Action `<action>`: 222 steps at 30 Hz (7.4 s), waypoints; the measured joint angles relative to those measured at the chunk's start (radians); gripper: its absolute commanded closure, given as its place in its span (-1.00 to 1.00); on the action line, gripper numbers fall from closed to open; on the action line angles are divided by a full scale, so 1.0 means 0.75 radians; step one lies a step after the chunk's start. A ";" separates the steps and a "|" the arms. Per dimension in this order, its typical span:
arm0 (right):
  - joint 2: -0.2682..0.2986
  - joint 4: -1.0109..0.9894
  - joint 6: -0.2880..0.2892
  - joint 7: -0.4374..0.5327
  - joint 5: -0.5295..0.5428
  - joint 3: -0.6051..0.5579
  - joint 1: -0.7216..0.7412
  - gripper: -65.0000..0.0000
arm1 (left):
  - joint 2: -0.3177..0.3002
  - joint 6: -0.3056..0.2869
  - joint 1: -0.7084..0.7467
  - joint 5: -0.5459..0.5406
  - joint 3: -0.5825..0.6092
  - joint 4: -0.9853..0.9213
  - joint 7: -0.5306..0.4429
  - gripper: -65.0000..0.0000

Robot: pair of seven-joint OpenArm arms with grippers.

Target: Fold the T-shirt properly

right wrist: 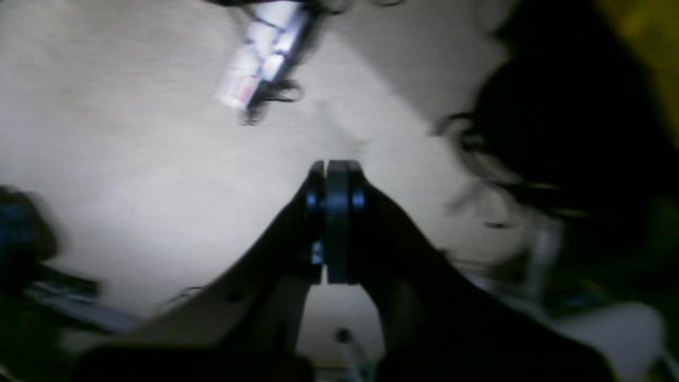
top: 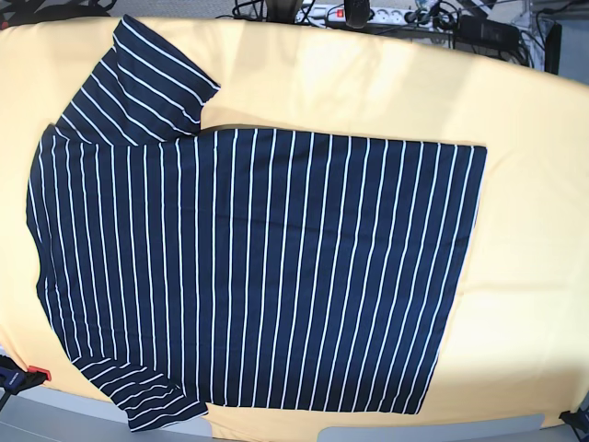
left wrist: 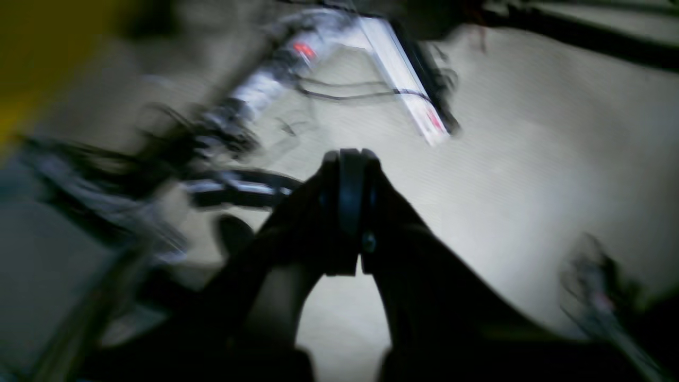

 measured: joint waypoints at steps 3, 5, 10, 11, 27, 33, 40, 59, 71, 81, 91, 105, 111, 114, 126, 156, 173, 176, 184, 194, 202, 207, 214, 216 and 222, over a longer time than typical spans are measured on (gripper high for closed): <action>0.041 0.121 -0.090 -0.003 -0.175 0.001 0.008 1.00 | -0.031 -0.005 0.062 -0.027 -0.115 0.121 0.001 1.00; 0.057 0.187 -0.178 0.005 -0.310 0.001 0.016 1.00 | -0.061 -0.027 0.091 -0.051 -0.194 0.188 0.015 1.00; 0.091 0.183 -0.331 -0.049 -0.612 -0.001 0.001 1.00 | -0.120 -0.062 0.092 -0.119 -0.380 0.258 -0.002 1.00; 0.101 0.183 -0.361 -0.048 -0.671 -0.001 0.005 1.00 | -0.128 -0.064 0.091 -0.133 -0.409 0.257 0.006 1.00; 0.222 0.183 -0.253 0.161 -0.485 0.325 0.366 1.00 | -0.367 -0.104 -0.345 -0.134 -0.521 0.256 -0.095 1.00; 0.228 0.183 -0.109 0.250 -0.234 0.353 0.479 1.00 | -0.522 -0.448 -0.496 -0.126 -0.471 0.078 -0.336 0.55; 0.224 0.183 -0.063 0.249 -0.206 0.351 0.474 1.00 | -0.743 -0.519 -0.735 0.043 -0.189 -0.255 -0.567 -0.26; 0.217 0.183 -0.069 0.246 -0.205 0.350 0.469 1.00 | -0.848 -0.375 -1.525 0.334 0.790 -0.556 -0.699 -0.02; 0.217 0.169 0.100 0.229 -0.137 0.350 0.470 -0.06 | -0.838 -0.370 -1.629 0.348 0.823 -0.565 -0.661 1.00; 0.213 -0.069 0.205 0.265 0.075 0.348 0.530 -0.13 | -0.838 -0.340 -1.629 0.348 0.823 -0.530 -0.651 1.00; 0.213 -0.235 0.119 0.266 0.071 0.350 0.663 1.00 | -0.838 -0.340 -1.629 0.348 0.823 -0.511 -0.651 1.00; 0.266 0.046 0.146 -0.039 -0.071 0.349 0.526 1.00 | -1.015 -0.430 -1.629 0.308 0.823 -0.341 -0.651 1.00; 0.351 0.160 0.148 -0.078 -0.081 0.350 0.320 1.00 | -1.121 -0.627 -1.632 0.195 0.823 -0.268 -0.655 1.00; 0.358 0.170 0.150 -0.120 -0.098 0.350 0.240 1.00 | -1.154 -0.632 -1.632 0.187 0.823 -0.253 -0.656 1.00; 0.361 0.170 0.115 -0.140 -0.209 0.351 0.002 1.00 | -1.291 -0.631 -1.521 0.005 0.822 -0.140 -0.630 1.00; 0.358 0.170 -0.007 -0.041 -0.342 0.351 0.081 1.00 | -1.306 -0.627 -1.452 -0.480 0.821 0.047 -0.002 1.00; 0.487 0.137 0.116 0.218 -0.014 0.427 0.546 1.00 | -1.015 -0.171 -1.464 0.203 0.820 0.025 -0.218 1.00; 0.486 0.045 0.174 0.264 0.077 0.426 0.653 1.00 | -0.923 -0.168 -1.530 0.196 0.821 -0.061 -0.265 1.00; 0.480 -0.271 0.294 0.361 0.244 0.422 0.930 1.00 | -0.751 -0.140 -1.759 0.104 0.821 -0.336 -0.318 1.00; 0.477 -0.423 0.381 0.382 0.387 0.421 1.184 1.00 | -0.609 -0.175 -1.859 0.053 0.821 -0.481 -0.317 1.00; 0.476 -0.551 0.406 0.388 0.454 0.420 1.271 1.00 | -0.606 -0.090 -1.859 0.053 0.821 -0.489 -0.300 1.00; 0.469 -0.552 0.466 0.394 0.449 0.420 1.266 1.00 | -0.605 -0.066 -1.858 0.074 0.821 -0.489 -0.296 1.00; 0.468 -0.552 0.464 0.417 0.449 0.420 1.267 1.00 | -0.594 0.052 -1.858 0.114 0.821 -0.489 -0.298 1.00; 0.468 -0.552 0.440 0.417 0.448 0.420 1.267 1.00 | -0.591 0.117 -1.859 0.124 0.821 -0.489 -0.297 1.00; 0.468 -0.552 0.398 0.417 0.449 0.420 1.267 1.00 | -0.576 0.102 -1.858 0.122 0.821 -0.489 -0.296 1.00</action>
